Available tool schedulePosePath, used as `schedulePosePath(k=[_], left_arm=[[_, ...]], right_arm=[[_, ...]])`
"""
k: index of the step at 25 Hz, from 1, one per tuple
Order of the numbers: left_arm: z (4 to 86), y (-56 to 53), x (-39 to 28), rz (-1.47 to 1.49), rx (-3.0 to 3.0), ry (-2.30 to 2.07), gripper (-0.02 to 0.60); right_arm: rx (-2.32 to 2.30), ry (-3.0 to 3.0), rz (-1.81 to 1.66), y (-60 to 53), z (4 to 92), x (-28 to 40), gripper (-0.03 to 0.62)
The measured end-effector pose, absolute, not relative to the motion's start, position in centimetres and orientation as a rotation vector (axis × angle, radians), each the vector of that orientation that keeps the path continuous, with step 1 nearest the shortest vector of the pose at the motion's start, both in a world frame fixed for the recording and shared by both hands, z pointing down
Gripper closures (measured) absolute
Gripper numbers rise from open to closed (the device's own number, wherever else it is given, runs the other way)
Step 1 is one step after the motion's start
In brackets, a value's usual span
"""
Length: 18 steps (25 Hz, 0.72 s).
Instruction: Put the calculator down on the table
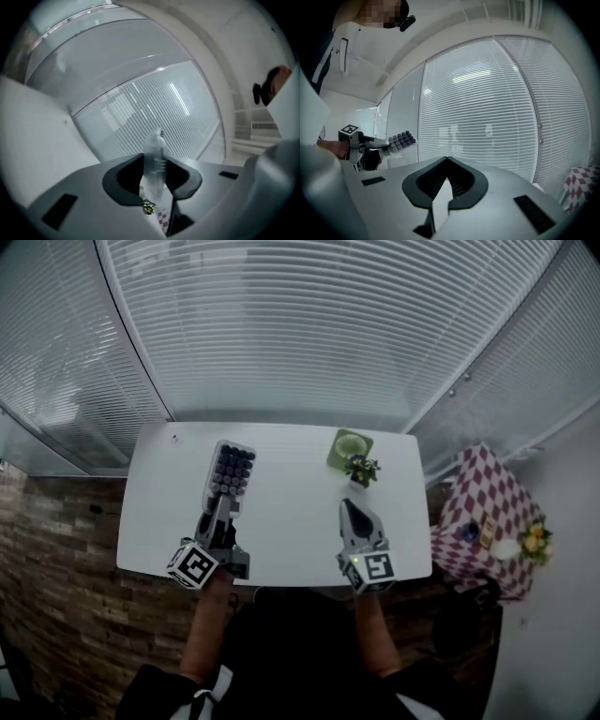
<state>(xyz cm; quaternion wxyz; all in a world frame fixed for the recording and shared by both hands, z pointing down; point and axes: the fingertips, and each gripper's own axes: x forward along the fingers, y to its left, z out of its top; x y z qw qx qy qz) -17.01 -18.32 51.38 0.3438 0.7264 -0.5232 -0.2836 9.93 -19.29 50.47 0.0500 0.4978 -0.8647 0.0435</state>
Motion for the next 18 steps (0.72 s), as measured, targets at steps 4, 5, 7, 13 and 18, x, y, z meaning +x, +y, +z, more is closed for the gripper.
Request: schedulePosePath(k=[4, 5, 7, 13, 18], left_arm=[[52.3, -18.6, -16.8, -0.877, 1.687, -1.212, 0.48], [52.3, -18.8, -16.5, -0.928, 1.658, -1.154, 0.48], [53.1, -18.9, -16.2, -0.98, 1.592, -1.083, 0.48], [54.5, -18.9, -16.6, -1.049, 1.452, -1.017, 0.48], [54.7, -19.0, -16.4, -1.073, 1.393, -0.965, 0.48]], right_arm=[[1.53, -2.628, 0.105, -19.5, 50.4, 10.2, 0.588], [1.535, -2.625, 0.103, -19.5, 50.3, 10.2, 0.588], [1.545, -2.609, 0.122, -19.4, 50.5, 10.4, 0.588], [1.504, -2.653, 0.169, -18.7, 50.4, 9.3, 0.588], [1.509, -2.644, 0.145, -18.9, 51.3, 10.1, 0.588]])
